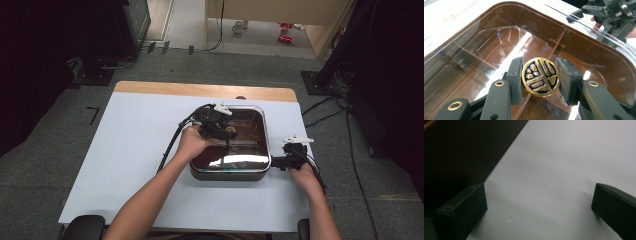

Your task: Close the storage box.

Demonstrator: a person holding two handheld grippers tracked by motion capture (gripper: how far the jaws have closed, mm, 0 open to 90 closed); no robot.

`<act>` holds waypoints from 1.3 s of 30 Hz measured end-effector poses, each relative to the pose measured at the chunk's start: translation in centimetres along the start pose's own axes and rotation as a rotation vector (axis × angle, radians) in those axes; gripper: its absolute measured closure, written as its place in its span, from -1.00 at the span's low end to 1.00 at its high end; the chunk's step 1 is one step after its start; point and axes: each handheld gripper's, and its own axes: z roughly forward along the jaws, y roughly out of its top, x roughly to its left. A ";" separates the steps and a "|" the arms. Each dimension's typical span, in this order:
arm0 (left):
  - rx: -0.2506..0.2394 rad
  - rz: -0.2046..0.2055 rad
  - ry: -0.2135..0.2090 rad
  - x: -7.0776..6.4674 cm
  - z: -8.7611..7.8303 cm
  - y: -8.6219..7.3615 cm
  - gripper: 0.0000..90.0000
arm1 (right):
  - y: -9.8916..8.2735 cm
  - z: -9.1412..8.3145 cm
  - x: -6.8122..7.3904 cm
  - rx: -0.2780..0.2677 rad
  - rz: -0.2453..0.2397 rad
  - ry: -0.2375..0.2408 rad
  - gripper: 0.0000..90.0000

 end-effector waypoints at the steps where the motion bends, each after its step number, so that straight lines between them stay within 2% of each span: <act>1: 0.011 -0.003 0.003 0.0 0.1 -0.1 0.33 | 0.0 0.0 0.0 0.000 0.000 0.000 -1.00; 5: 0.029 0.004 0.018 -0.1 0.8 -0.2 0.33 | 0.0 0.0 0.0 0.000 0.000 0.000 -1.00; 9: 0.027 -0.004 0.006 0.0 0.9 -0.3 0.33 | 0.0 0.0 0.0 0.000 0.000 0.000 -1.00; 19: 0.000 0.004 0.014 0.0 0.9 -0.6 0.30 | 0.0 0.0 0.0 0.000 0.000 0.000 -1.00; 21: -0.041 -0.007 0.008 0.0 0.5 -0.5 0.25 | 0.0 0.0 0.0 0.000 0.000 0.000 -1.00; 23: -0.061 -0.013 0.000 0.1 0.0 -0.3 0.17 | 0.0 0.0 0.0 0.000 -0.001 0.000 -1.00; 27: -0.060 0.005 0.004 0.1 -0.7 -0.2 0.05 | 0.0 0.0 0.0 0.000 -0.001 0.000 -1.00; 30: -0.053 0.009 -0.008 0.2 -1.1 -0.3 -0.04 | 0.0 0.0 0.0 -0.001 -0.001 0.000 -1.00; 32: -0.043 0.002 -0.035 0.3 -1.5 -0.4 -0.07 | 0.0 0.0 0.0 0.000 -0.001 0.000 -1.00; 34: -0.034 0.004 -0.035 0.3 -1.9 -0.5 -0.08 | 0.0 0.0 0.0 0.000 0.000 0.000 -1.00; 39: -0.060 0.007 -0.034 0.4 -3.3 -0.9 -0.13 | 0.0 0.0 0.0 -0.001 -0.001 0.000 -1.00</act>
